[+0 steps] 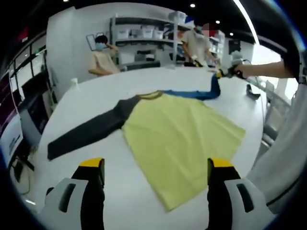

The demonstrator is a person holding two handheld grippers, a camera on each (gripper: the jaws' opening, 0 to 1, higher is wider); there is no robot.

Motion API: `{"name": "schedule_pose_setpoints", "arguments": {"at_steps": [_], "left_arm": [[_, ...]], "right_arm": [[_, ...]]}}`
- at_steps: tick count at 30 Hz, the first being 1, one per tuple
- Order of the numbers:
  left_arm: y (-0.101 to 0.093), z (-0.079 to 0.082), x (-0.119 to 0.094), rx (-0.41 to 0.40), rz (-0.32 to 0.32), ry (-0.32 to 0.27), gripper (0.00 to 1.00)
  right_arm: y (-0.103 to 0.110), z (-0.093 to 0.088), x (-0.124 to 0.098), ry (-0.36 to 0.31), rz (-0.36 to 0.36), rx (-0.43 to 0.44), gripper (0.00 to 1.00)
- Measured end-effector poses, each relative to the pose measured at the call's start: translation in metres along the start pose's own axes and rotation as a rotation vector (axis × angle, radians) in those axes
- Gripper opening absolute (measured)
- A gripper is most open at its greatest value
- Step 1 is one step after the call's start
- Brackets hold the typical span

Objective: Fold the garment on the visible template until the final outline fits inside the template.

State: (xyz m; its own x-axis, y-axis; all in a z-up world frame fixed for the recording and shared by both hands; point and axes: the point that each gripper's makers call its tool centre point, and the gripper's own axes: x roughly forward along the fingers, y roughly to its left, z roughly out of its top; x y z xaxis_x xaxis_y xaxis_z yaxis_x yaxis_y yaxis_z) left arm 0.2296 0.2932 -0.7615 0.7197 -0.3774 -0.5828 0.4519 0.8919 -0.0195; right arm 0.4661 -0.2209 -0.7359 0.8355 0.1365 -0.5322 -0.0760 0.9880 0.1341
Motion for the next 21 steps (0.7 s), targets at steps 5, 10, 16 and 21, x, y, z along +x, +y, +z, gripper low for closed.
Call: {"name": "schedule_pose_setpoints", "arguments": {"at_steps": [5, 10, 16, 21], "left_arm": [[0.011, -0.004, -0.009, -0.014, 0.032, -0.029, 0.83], [0.018, -0.011, -0.01, -0.044, 0.049, -0.04, 0.83], [0.019, -0.013, -0.016, -0.058, 0.052, -0.056, 0.83], [0.028, -0.013, -0.022, -0.072, 0.066, -0.069, 0.83]], "right_arm": [[0.053, 0.045, 0.009, -0.05, 0.103, -0.046, 0.0], [0.099, 0.074, 0.011, -0.089, 0.173, -0.084, 0.0], [0.17, 0.101, 0.017, -0.127, 0.278, -0.117, 0.0], [0.223, 0.111, 0.024, -0.134, 0.376, -0.168, 0.0]]}}
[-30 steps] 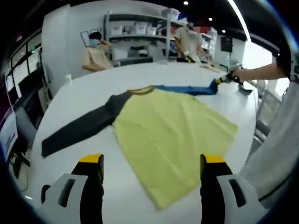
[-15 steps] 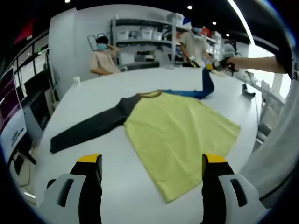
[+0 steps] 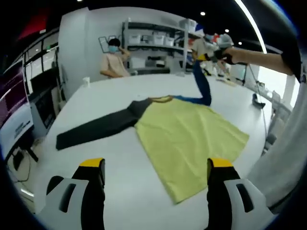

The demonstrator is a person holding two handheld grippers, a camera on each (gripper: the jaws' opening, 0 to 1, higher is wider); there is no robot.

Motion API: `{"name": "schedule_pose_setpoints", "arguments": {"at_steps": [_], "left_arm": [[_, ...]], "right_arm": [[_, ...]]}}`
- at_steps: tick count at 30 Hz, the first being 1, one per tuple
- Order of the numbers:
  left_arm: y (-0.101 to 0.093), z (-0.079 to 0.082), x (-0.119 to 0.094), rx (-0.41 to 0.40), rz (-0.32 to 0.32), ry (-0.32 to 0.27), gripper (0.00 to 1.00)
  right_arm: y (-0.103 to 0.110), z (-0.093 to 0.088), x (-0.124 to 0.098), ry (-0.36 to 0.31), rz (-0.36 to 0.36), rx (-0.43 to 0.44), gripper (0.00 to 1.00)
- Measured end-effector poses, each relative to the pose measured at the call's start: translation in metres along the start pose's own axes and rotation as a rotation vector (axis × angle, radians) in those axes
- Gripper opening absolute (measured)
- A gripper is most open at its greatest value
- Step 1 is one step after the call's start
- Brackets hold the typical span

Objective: Fold the garment on the visible template until the final outline fits inside the template.

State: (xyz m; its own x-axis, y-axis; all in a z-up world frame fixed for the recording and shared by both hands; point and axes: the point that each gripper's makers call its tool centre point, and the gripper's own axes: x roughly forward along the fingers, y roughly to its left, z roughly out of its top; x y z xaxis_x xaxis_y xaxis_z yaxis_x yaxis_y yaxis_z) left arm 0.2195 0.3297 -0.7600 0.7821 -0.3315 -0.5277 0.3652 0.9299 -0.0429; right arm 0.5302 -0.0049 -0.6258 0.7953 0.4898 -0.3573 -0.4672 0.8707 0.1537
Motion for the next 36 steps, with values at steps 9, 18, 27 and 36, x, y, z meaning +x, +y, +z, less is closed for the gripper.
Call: {"name": "schedule_pose_setpoints", "arguments": {"at_steps": [9, 18, 27, 36], "left_arm": [[0.009, -0.005, -0.005, -0.002, 0.009, 0.015, 0.82], [0.016, -0.009, -0.01, -0.003, 0.019, 0.023, 0.82], [0.015, -0.016, -0.012, -0.001, 0.003, 0.046, 0.81], [0.023, -0.013, -0.011, -0.007, 0.014, 0.039, 0.81]], "right_arm": [[0.09, -0.016, 0.069, 0.045, 0.159, -0.115, 0.0], [0.143, -0.072, 0.113, 0.172, 0.266, -0.19, 0.0], [0.182, -0.141, 0.135, 0.344, 0.293, -0.355, 0.0], [0.204, -0.175, 0.134, 0.413, 0.342, -0.427, 0.0]]}}
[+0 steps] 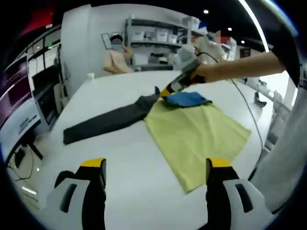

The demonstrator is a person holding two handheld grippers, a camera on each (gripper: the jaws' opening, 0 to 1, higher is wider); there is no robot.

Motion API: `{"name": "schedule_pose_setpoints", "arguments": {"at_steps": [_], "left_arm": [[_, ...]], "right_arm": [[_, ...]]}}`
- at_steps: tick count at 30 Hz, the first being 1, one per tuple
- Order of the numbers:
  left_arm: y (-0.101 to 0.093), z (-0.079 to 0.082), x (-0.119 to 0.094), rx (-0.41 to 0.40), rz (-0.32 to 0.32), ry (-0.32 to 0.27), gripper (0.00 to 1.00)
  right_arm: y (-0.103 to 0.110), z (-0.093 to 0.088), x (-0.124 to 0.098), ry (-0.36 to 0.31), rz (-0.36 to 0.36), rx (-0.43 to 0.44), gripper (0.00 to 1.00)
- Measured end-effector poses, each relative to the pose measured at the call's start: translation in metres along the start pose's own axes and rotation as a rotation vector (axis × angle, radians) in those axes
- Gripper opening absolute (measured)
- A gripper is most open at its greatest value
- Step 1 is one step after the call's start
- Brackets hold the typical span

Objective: Fold the garment on the visible template until the final outline fits inside the template.

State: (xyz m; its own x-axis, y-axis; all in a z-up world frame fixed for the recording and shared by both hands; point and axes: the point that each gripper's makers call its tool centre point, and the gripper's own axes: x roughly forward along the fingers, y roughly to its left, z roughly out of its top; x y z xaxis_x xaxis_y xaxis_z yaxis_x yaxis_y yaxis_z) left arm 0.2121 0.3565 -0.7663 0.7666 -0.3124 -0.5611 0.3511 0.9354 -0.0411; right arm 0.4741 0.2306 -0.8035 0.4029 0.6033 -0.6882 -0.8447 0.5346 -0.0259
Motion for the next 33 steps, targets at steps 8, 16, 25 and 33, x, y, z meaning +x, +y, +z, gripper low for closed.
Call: {"name": "schedule_pose_setpoints", "arguments": {"at_steps": [8, 16, 25, 33], "left_arm": [[0.006, 0.005, 0.0, -0.016, 0.01, -0.019, 0.81], [0.007, 0.004, -0.004, -0.009, 0.007, -0.012, 0.81], [0.008, 0.007, -0.005, 0.002, 0.01, -0.01, 0.81], [0.014, 0.02, 0.0, -0.006, 0.01, -0.037, 0.81]], "right_arm": [[0.02, 0.005, 0.014, -0.019, 0.045, 0.026, 0.0], [0.027, 0.0, 0.007, -0.026, 0.058, 0.055, 0.0], [-0.002, -0.025, -0.024, -0.031, 0.002, 0.076, 0.06], [-0.026, -0.035, -0.049, -0.08, -0.076, 0.134, 0.17]]}}
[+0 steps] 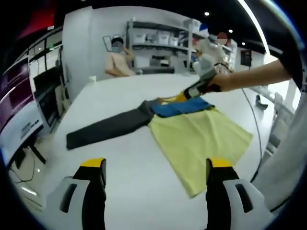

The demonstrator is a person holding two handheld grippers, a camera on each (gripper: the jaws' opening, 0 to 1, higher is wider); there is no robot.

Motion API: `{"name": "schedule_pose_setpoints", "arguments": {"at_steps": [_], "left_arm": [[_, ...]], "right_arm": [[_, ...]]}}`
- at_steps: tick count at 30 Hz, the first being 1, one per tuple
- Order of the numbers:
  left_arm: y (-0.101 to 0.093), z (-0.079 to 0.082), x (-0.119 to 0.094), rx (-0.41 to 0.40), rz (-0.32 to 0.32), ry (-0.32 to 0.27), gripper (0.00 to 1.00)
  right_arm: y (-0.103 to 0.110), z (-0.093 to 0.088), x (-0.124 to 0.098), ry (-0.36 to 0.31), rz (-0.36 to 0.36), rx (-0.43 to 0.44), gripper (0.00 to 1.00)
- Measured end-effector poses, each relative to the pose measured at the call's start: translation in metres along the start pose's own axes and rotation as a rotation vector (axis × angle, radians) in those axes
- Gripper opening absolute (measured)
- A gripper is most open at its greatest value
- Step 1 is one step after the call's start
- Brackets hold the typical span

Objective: Fold the garment on the visible template until the final outline fits inside the template.

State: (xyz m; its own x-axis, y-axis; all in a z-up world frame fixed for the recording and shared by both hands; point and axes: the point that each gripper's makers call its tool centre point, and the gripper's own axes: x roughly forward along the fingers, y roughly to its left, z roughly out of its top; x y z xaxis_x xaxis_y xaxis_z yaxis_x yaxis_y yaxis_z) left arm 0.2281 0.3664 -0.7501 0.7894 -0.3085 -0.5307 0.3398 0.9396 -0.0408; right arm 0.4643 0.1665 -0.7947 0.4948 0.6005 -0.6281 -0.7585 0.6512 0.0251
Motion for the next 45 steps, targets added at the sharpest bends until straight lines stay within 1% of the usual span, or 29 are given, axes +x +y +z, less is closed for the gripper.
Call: {"name": "schedule_pose_setpoints", "arguments": {"at_steps": [6, 8, 9, 11, 13, 14, 16, 17, 20, 23, 24, 27, 28, 30, 32, 33, 34, 35, 36, 37, 39, 40, 42, 44, 45], "left_arm": [[0.007, 0.004, 0.006, 0.003, 0.005, -0.009, 0.81], [0.008, 0.005, 0.008, -0.006, 0.005, -0.012, 0.79], [0.009, 0.007, 0.009, -0.019, 0.007, -0.02, 0.78], [0.009, 0.011, 0.011, -0.026, 0.005, -0.033, 0.78], [0.01, 0.013, 0.013, -0.023, 0.008, -0.032, 0.78], [0.011, 0.014, 0.013, -0.022, 0.008, -0.031, 0.78], [0.013, 0.015, 0.015, -0.023, 0.009, -0.032, 0.78], [0.013, 0.016, 0.015, -0.024, 0.009, -0.033, 0.78], [0.014, 0.019, 0.019, -0.03, -0.001, -0.033, 0.78], [0.016, 0.02, 0.021, -0.019, 0.003, -0.03, 0.79], [0.019, 0.022, 0.024, -0.021, 0.002, -0.034, 0.79], [0.022, 0.026, 0.028, -0.026, -0.001, -0.042, 0.78], [0.024, 0.027, 0.03, -0.028, 0.001, -0.044, 0.78], [0.026, 0.029, 0.032, -0.032, 0.004, -0.048, 0.78], [0.03, 0.03, 0.035, -0.038, 0.014, -0.051, 0.77], [0.035, 0.032, 0.036, -0.057, 0.043, -0.054, 0.75], [0.041, 0.035, 0.037, -0.076, 0.072, -0.074, 0.73], [0.042, 0.036, 0.038, -0.081, 0.069, -0.078, 0.73], [0.048, 0.035, 0.041, -0.101, 0.083, -0.076, 0.73], [0.05, 0.034, 0.043, -0.1, 0.085, -0.075, 0.74], [0.056, 0.031, 0.049, -0.104, 0.099, -0.061, 0.76], [0.059, 0.03, 0.053, -0.086, 0.1, -0.052, 0.76], [0.06, 0.03, 0.054, -0.085, 0.105, -0.043, 0.76], [0.065, 0.031, 0.06, -0.087, 0.105, -0.043, 0.76], [0.067, 0.033, 0.062, -0.091, 0.109, -0.044, 0.76]], "right_arm": [[-0.01, -0.006, -0.025, -0.022, -0.01, 0.035, 0.31], [-0.015, -0.01, -0.035, -0.031, -0.02, 0.048, 0.37], [-0.016, -0.011, -0.043, -0.037, -0.04, 0.083, 0.41], [-0.012, -0.007, -0.061, -0.073, -0.041, 0.065, 0.52], [-0.015, -0.009, -0.074, -0.08, -0.055, 0.071, 0.61], [-0.016, -0.01, -0.082, -0.086, -0.061, 0.075, 0.63], [-0.018, -0.011, -0.09, -0.097, -0.071, 0.083, 0.66], [-0.019, -0.011, -0.093, -0.101, -0.074, 0.085, 0.67], [-0.022, -0.014, -0.12, -0.126, -0.094, 0.103, 0.69], [-0.021, -0.014, -0.138, -0.143, -0.111, 0.107, 0.72], [-0.018, -0.015, -0.15, -0.158, -0.12, 0.102, 0.72], [-0.017, -0.021, -0.164, -0.157, -0.134, 0.096, 0.73], [-0.012, -0.022, -0.172, -0.158, -0.14, 0.099, 0.73], [-0.008, -0.026, -0.179, -0.158, -0.146, 0.107, 0.73], [-0.003, -0.03, -0.185, -0.157, -0.15, 0.114, 0.72], [0.0, -0.033, -0.19, -0.159, -0.158, 0.108, 0.71], [0.004, -0.035, -0.196, -0.162, -0.165, 0.106, 0.71], [0.005, -0.037, -0.199, -0.161, -0.169, 0.111, 0.71], [0.004, -0.038, -0.204, -0.16, -0.174, 0.124, 0.72], [0.005, -0.039, -0.206, -0.16, -0.176, 0.129, 0.72], [0.013, -0.052, -0.215, -0.147, -0.2, 0.128, 0.71], [0.016, -0.059, -0.219, -0.135, -0.21, 0.117, 0.71], [0.021, -0.065, -0.223, -0.129, -0.21, 0.127, 0.72], [0.028, -0.072, -0.228, -0.12, -0.206, 0.138, 0.73], [0.028, -0.079, -0.234, -0.106, -0.217, 0.144, 0.73]]}}
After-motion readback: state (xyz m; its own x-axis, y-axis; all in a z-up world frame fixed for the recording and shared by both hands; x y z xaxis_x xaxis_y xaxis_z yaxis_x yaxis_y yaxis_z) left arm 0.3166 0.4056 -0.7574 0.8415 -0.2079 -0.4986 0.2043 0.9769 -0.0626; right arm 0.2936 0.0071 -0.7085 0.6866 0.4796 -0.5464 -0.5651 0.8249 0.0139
